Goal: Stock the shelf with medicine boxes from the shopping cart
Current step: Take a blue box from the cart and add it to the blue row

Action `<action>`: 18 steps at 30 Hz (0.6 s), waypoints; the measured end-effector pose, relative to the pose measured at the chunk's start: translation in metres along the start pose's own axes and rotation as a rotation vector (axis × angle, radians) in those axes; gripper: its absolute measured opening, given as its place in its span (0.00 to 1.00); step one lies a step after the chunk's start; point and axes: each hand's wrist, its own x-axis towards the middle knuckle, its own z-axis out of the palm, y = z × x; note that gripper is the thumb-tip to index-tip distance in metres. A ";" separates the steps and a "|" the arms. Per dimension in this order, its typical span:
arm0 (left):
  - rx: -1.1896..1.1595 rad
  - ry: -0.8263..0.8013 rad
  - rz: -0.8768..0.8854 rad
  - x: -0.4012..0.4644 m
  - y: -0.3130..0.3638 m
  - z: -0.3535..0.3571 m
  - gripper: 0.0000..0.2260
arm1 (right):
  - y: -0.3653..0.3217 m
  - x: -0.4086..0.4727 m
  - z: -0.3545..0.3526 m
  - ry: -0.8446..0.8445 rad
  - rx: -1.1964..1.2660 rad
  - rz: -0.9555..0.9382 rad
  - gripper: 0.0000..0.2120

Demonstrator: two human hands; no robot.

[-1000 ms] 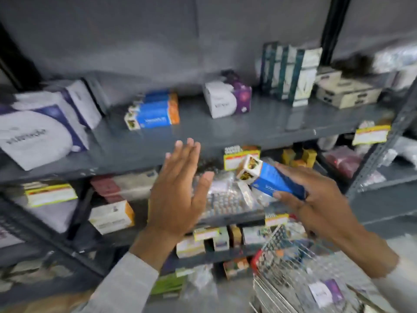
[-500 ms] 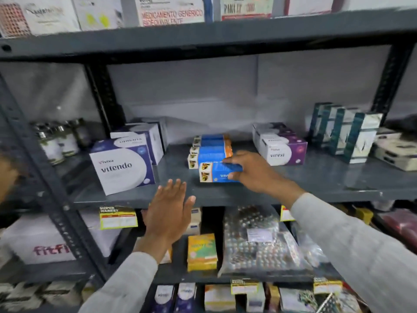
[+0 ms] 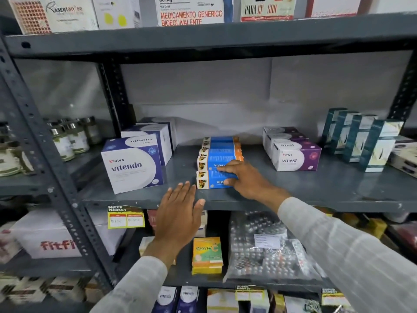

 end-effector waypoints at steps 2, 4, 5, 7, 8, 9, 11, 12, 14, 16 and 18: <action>-0.057 0.010 -0.012 -0.001 0.004 -0.005 0.27 | -0.005 -0.010 -0.004 0.012 -0.042 -0.006 0.24; -0.207 0.101 -0.089 -0.005 0.014 -0.013 0.24 | -0.007 -0.025 -0.011 0.086 -0.081 -0.054 0.24; -0.301 0.171 -0.146 -0.008 0.022 -0.017 0.22 | -0.006 -0.036 -0.014 0.162 -0.076 -0.114 0.23; -0.425 0.328 -0.167 -0.016 0.042 -0.022 0.19 | -0.001 -0.063 -0.021 0.326 -0.004 -0.249 0.19; -0.451 0.402 -0.108 -0.020 0.053 -0.022 0.18 | 0.003 -0.081 -0.025 0.396 0.033 -0.286 0.17; -0.463 0.460 -0.021 -0.025 0.065 -0.017 0.16 | 0.008 -0.101 -0.027 0.454 0.050 -0.290 0.15; -0.468 0.483 0.145 -0.037 0.091 0.001 0.14 | 0.023 -0.145 -0.029 0.523 0.042 -0.262 0.14; -0.475 0.438 0.208 -0.045 0.106 0.013 0.14 | 0.037 -0.168 -0.026 0.529 0.027 -0.245 0.14; -0.500 0.258 0.299 -0.066 0.138 0.045 0.14 | 0.074 -0.213 -0.017 0.473 -0.002 -0.184 0.15; -0.503 0.037 0.361 -0.091 0.169 0.084 0.14 | 0.118 -0.259 -0.006 0.356 -0.004 -0.070 0.15; -0.464 -0.186 0.401 -0.120 0.200 0.125 0.16 | 0.168 -0.305 0.005 0.238 0.015 0.080 0.16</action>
